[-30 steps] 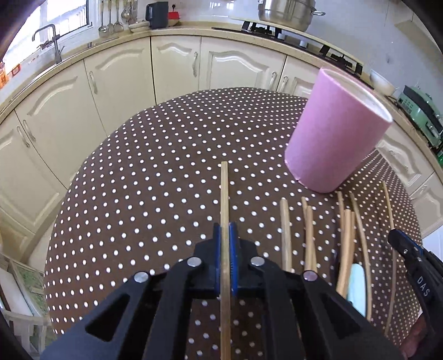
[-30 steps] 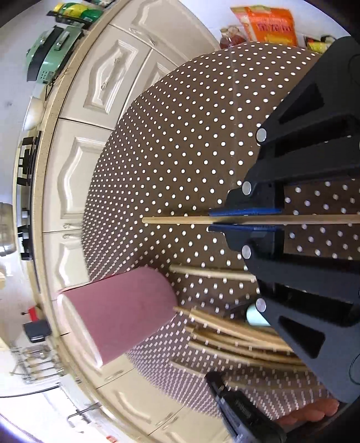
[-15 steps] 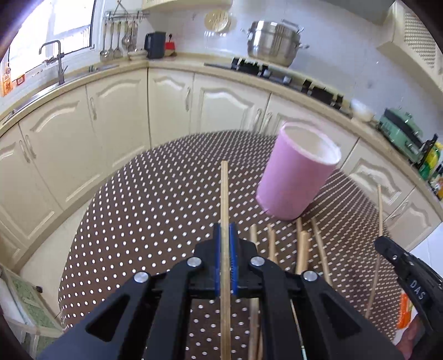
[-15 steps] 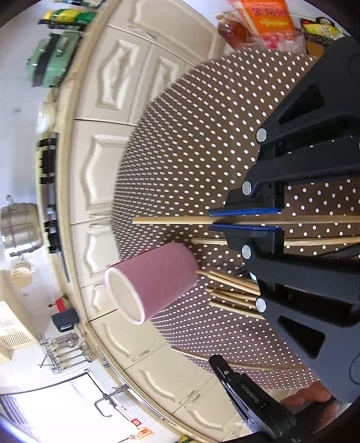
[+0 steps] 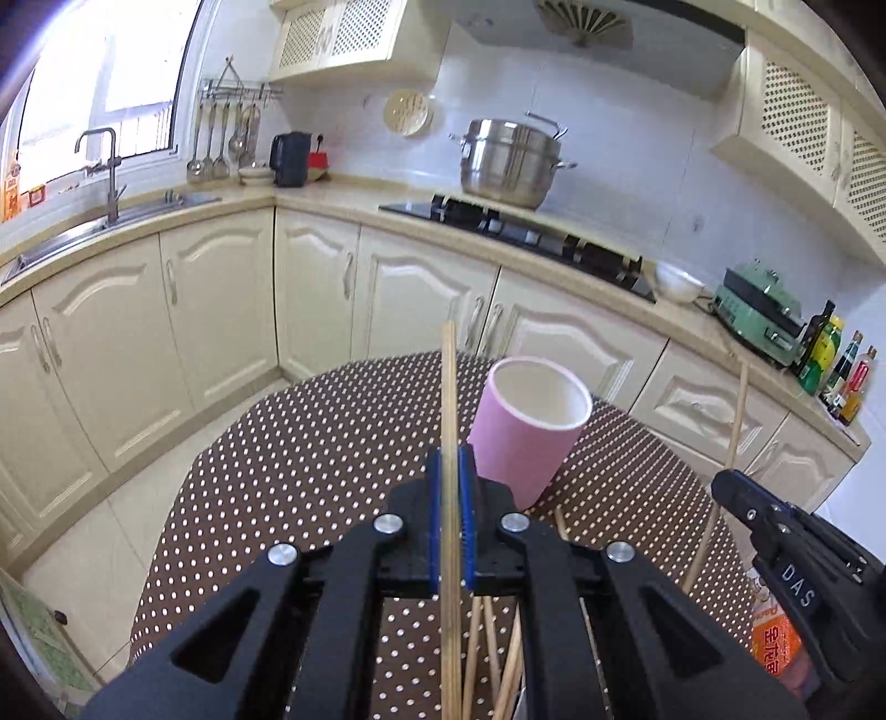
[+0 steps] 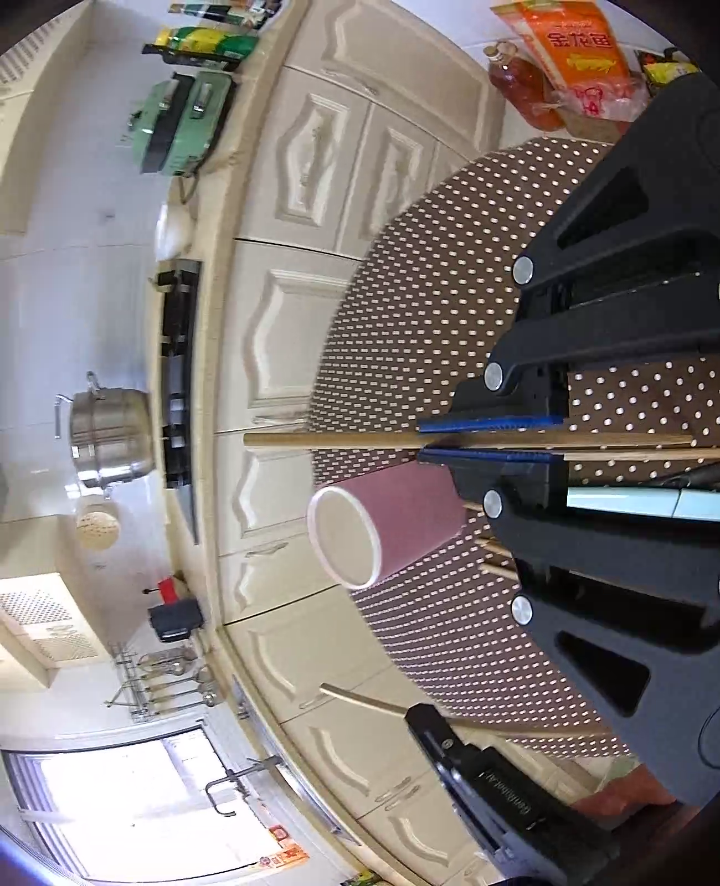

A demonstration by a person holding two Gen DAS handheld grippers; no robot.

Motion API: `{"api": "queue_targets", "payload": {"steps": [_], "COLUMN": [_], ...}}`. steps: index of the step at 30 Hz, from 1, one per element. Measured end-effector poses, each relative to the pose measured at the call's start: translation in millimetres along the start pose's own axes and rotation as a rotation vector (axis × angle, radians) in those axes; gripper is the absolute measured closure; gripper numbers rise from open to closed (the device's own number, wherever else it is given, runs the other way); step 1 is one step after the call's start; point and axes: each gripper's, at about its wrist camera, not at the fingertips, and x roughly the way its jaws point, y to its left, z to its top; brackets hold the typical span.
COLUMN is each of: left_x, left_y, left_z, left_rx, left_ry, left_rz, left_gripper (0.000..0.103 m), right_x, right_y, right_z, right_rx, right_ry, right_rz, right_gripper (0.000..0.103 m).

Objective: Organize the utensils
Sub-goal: 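Lift the held chopsticks upright with both tools and carry them over the pink cup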

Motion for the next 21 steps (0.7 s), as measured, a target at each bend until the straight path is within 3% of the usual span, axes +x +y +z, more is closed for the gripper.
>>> {"api": "queue_targets", "payload": {"steps": [12,21], "left_x": [-12.9,-16.2], "left_y": [-30.2,-50.3], "left_z": [41.8,79.7], "left_rx": [0.052,0.073], "left_ry": [-0.079,-0.171], "left_rz": [-0.068,-0.08], "left_gripper": [0.097,0.097], "right_x": [-28.6,-26.9], "right_y": [8.7,5.4], "right_z": [59.0,102.0], "right_rx": [-0.009,0.042], "right_ry": [-0.17,-0.223], "right_rz": [-0.002,0.046], "right_gripper": [0.097,0.097]}}
